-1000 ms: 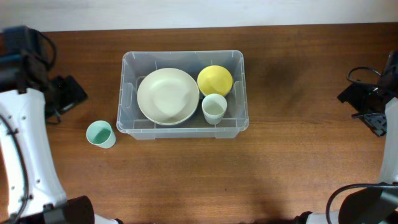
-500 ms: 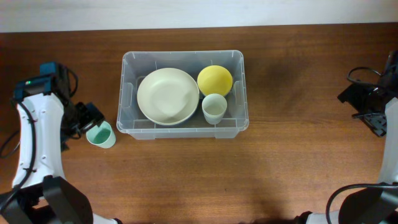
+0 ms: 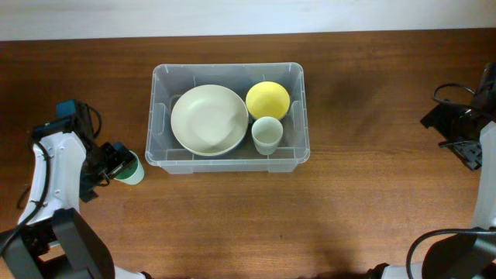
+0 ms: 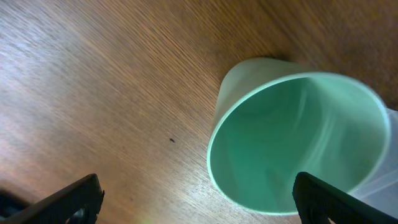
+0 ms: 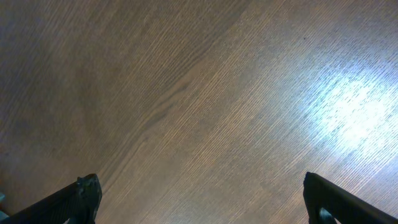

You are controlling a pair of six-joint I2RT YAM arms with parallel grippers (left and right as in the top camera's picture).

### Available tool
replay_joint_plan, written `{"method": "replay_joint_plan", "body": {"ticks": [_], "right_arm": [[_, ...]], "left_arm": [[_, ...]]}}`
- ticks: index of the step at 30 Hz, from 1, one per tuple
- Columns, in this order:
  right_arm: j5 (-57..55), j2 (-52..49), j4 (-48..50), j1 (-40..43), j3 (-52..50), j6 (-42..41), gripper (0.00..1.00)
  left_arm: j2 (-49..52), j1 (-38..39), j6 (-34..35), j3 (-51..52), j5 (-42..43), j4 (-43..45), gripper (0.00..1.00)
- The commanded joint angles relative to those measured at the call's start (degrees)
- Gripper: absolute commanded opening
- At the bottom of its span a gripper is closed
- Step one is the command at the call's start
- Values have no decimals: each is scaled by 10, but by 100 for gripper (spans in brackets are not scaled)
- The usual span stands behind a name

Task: Pack container
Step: 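Grasp the mint green cup's rim with the left gripper and lift it, then carry the mint green cup right and lower it into the cream cup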

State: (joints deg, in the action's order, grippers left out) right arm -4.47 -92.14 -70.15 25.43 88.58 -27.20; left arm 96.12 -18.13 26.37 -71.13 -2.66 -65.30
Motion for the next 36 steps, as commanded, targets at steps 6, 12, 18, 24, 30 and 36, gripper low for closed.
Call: {"method": "replay_joint_plan", "body": {"ticks": [6, 12, 18, 24, 30, 36], "right_arm": [[-1, -2, 2, 1, -3, -2, 99], [-1, -2, 2, 1, -3, -2, 99], [-1, -2, 2, 1, -3, -2, 99], [-1, -2, 2, 1, -3, -2, 99], [-1, -2, 2, 1, -3, -2, 99], [-1, -2, 2, 1, -3, -2, 99]], "left_arm": [[-1, -2, -9, 34, 14, 21, 84], [-1, -2, -9, 34, 14, 23, 17], [-2, -10, 20, 32, 15, 50, 1], [-2, -62, 19, -27, 14, 84, 1], [-15, -102, 19, -219, 64, 45, 1], [-58, -47, -29, -375, 189, 44, 1]]}}
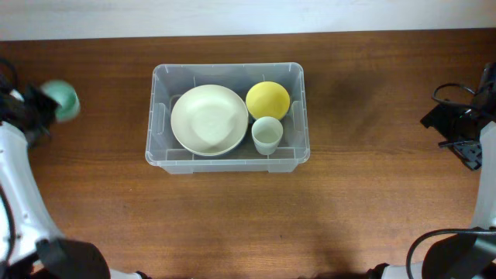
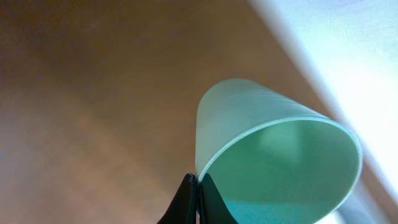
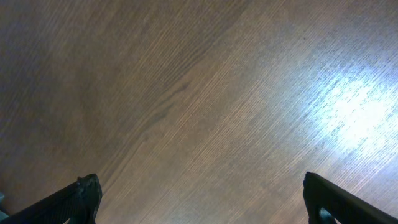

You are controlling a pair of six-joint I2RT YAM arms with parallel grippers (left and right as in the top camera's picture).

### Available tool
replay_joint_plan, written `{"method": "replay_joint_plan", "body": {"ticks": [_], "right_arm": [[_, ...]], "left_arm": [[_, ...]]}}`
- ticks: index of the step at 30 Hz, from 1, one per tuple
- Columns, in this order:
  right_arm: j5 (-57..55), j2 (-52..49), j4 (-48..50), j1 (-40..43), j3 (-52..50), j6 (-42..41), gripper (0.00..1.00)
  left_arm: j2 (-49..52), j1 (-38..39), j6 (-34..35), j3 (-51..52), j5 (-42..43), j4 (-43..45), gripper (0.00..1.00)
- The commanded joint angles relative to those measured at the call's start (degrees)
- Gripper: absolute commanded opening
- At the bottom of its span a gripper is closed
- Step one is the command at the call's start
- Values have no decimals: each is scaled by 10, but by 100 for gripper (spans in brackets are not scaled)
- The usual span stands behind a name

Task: Pack container
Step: 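Carry the mint green cup right and lower it into the cream cup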

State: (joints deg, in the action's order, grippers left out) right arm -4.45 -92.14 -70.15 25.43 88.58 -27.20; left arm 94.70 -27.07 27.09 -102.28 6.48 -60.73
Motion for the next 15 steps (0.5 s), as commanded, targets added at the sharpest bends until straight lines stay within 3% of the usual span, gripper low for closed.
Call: {"method": "replay_joint_plan", "body": {"ticks": [1, 6, 10, 15], "right_arm": [[-1, -2, 1, 1, -3, -2, 99], [-1, -2, 2, 1, -3, -2, 99], [-1, -2, 2, 1, -3, -2, 99], [-1, -2, 2, 1, -3, -2, 99]], "left_arm": [[-52, 66, -52, -77, 111, -2, 1], [-75, 241, -132, -86, 117, -4, 1], [-40, 394, -140, -71, 82, -6, 1], [30, 466, -140, -70, 75, -16, 1]]}}
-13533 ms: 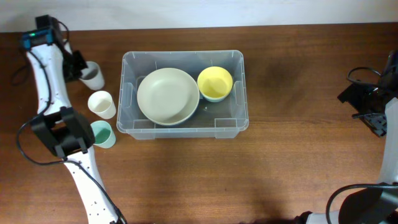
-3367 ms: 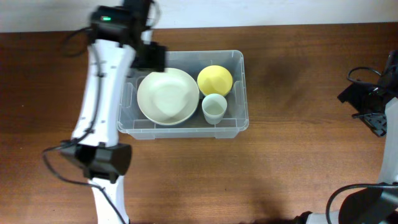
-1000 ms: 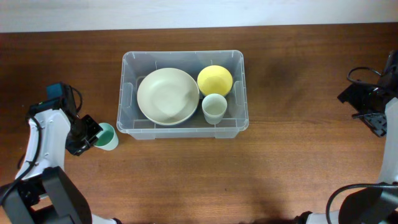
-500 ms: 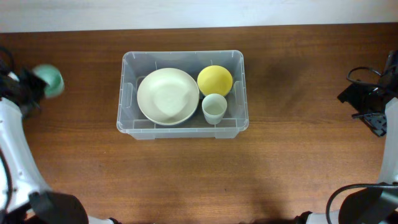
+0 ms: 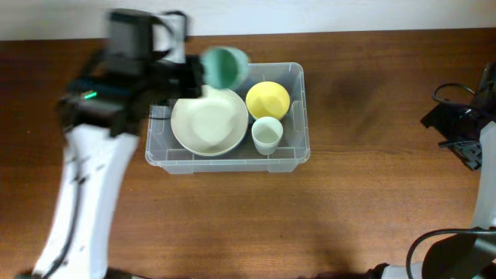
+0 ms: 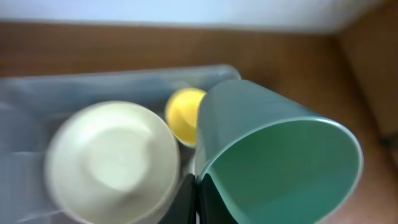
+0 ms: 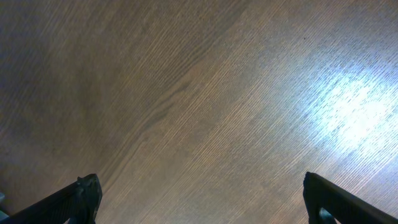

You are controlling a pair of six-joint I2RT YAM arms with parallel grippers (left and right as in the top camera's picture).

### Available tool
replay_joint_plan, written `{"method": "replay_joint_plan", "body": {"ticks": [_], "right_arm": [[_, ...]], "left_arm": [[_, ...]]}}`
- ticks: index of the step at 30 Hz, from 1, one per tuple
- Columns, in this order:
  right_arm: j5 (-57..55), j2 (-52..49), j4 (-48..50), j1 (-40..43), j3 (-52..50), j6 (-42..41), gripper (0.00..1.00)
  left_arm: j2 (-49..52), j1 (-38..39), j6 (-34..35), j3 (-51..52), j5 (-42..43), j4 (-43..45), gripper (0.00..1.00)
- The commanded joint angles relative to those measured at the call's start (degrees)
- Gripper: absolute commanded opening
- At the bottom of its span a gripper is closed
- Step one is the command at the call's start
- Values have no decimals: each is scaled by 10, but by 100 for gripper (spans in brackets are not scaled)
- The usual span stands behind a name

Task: Pack container
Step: 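Carry the mint green cup right and lower it into the cream cup, then open the left gripper and withdraw it to the left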

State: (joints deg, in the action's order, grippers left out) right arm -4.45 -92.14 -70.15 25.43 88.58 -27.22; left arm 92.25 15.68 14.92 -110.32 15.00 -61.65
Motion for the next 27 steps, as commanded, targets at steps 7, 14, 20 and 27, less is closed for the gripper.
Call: {"method": "replay_joint_plan", "body": {"ticks": [7, 14, 20, 27], "right_arm": [[-1, -2, 2, 1, -3, -2, 99], [-1, -2, 2, 1, -3, -2, 99], [-1, -2, 1, 1, -3, -2, 99], [-1, -2, 1, 1, -3, -2, 99]], "left_arm": [[149, 77, -56, 10, 47, -12, 1], [181, 82, -56, 10, 38, -40, 1], [185, 82, -57, 10, 2, -76, 1], [200, 82, -65, 10, 2, -76, 1]]}}
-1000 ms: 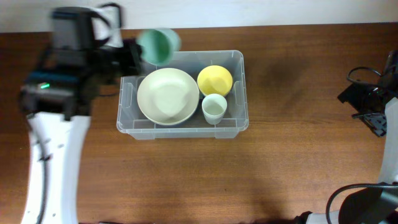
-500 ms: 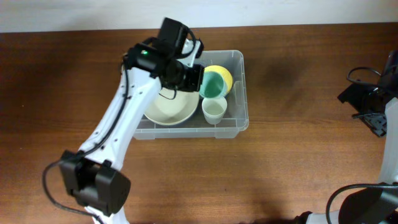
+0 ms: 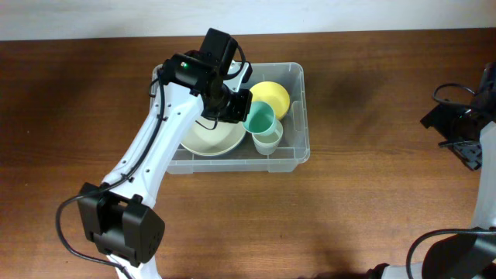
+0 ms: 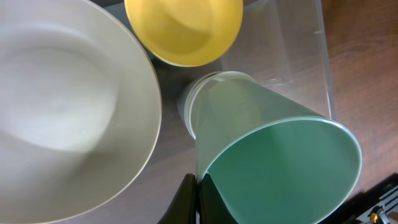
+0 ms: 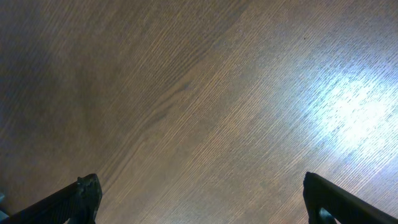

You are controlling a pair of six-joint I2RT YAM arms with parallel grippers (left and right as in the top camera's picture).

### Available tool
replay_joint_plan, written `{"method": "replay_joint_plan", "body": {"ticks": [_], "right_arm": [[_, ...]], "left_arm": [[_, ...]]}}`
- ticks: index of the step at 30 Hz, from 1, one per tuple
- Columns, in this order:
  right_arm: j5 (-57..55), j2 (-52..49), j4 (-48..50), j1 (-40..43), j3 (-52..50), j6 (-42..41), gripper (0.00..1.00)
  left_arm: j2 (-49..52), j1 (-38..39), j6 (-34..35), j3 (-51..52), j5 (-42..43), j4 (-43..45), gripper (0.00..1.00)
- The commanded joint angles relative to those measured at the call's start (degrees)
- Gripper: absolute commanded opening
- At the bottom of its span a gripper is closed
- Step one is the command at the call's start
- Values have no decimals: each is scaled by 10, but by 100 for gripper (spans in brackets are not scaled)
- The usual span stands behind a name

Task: Pack container

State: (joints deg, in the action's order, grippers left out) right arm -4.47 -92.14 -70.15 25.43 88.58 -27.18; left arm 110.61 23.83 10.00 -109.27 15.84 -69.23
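Note:
A clear plastic container (image 3: 298, 77) holds a cream plate (image 3: 203, 136), a yellow bowl (image 3: 275, 93) and a white cup (image 3: 267, 142). My left gripper (image 4: 198, 190) is shut on the rim of a green cup (image 4: 267, 155), which is tilted and sits with its base in the white cup (image 4: 186, 102). In the overhead view the green cup (image 3: 259, 118) is over the white one inside the container. My right gripper (image 5: 202, 199) is open over bare wood at the table's right edge, with nothing between its fingers.
Beside the cups in the left wrist view lie the cream plate (image 4: 68, 106) and the yellow bowl (image 4: 183, 28), and the container's clear wall (image 4: 298, 56) runs close on the right. Wooden table (image 3: 372, 201) surrounds the container.
My left gripper, still shut on the green cup, has moved from above the container's back edge down to the white cup, and the green cup's base now sits in it. The right arm is unchanged.
My left gripper stood open around the green cup on the table left of the container. Then it held the cup raised at the far left edge. Then it carried the cup above the container's back, and now the cup rests in the white cup.

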Motion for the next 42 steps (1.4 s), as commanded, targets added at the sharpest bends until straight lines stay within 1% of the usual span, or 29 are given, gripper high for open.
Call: {"method": "replay_joint_plan", "body": {"ticks": [1, 6, 7, 8, 9, 12, 13, 14, 17, 20, 22, 24, 26, 28, 33, 38, 39, 42], "right_arm": [[-1, -2, 2, 1, -3, -3, 99], [-1, -2, 1, 1, -3, -3, 99], [-1, -2, 1, 1, -3, -3, 99], [-1, -2, 1, 1, -3, -3, 99], [-1, -2, 2, 1, -3, -3, 99], [-1, -2, 2, 1, -3, -3, 99], [-1, -2, 2, 1, -3, -3, 99], [-1, -2, 2, 1, -3, -3, 99], [-1, -2, 1, 1, -3, -3, 99], [-1, -2, 2, 1, -3, -3, 99], [-1, -2, 1, 1, -3, -3, 99], [-1, -2, 2, 1, -3, -3, 99], [-1, -2, 2, 1, -3, -3, 99], [-1, -2, 1, 1, -3, -3, 99], [-1, -2, 2, 1, -3, -3, 99], [-1, -2, 2, 1, -3, -3, 99], [-1, -2, 2, 1, -3, -3, 99], [-1, -2, 2, 1, -3, -3, 99]], "left_arm": [[19, 1, -19, 0, -5, -1, 1], [32, 1, -20, 0, -4, 0, 1], [32, 1, -20, 0, -4, 0, 1], [32, 1, -20, 0, -4, 0, 5], [32, 1, -20, 0, -4, 0, 15], [32, 1, -20, 0, -4, 0, 54], [32, 1, -20, 0, -4, 1, 82], [32, 0, -20, -1, -4, 6, 99], [32, -2, -26, -7, -7, 15, 100], [31, -17, -26, -37, -20, 8, 99], [30, -35, -21, -66, -54, -14, 99], [21, -73, 12, -111, -117, -61, 100], [9, -105, 22, -137, -137, -93, 100], [-13, -141, 22, -146, -137, -111, 100], [-87, -230, 21, -146, -159, -161, 100], [-163, -289, 21, -134, -166, -207, 100], [-206, -303, 21, -112, -181, -213, 100], [-274, -306, 22, -54, -182, -198, 100]]}}
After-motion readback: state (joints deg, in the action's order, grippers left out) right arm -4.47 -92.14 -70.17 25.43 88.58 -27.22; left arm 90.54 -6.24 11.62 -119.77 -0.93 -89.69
